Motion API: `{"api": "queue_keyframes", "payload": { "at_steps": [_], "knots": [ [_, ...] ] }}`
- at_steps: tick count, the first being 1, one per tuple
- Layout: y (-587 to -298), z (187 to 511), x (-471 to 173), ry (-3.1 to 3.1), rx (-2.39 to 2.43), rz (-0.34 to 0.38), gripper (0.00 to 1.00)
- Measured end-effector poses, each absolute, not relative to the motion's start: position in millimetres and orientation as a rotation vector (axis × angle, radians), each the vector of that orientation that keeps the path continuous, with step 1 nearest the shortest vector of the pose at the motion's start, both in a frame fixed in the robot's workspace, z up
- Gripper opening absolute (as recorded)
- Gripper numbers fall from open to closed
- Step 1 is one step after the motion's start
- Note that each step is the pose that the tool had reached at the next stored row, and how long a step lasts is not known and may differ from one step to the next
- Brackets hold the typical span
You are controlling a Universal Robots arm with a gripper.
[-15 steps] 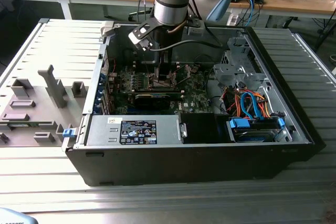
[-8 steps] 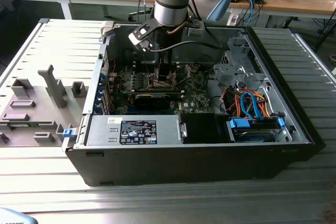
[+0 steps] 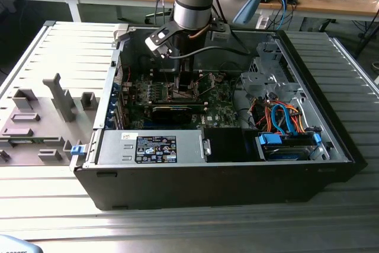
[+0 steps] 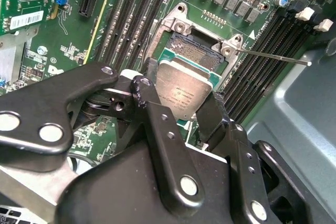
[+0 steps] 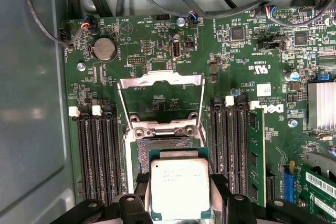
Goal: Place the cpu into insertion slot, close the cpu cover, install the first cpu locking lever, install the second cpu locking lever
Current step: 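Place the cpu into insertion slot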
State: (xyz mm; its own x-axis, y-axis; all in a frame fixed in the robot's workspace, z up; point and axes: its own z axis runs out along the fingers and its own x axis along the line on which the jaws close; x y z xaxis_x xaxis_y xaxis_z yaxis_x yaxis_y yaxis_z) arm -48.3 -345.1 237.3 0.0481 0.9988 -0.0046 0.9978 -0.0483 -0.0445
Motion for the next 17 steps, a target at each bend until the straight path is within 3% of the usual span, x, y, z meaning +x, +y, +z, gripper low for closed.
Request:
{"api": "queue_keyframes", "payload": {
  "at_steps": [17],
  "knots": [
    [-342.9, 230.6, -48.3, -2.147, -2.253, 0.053, 0.55]
  ]
}}
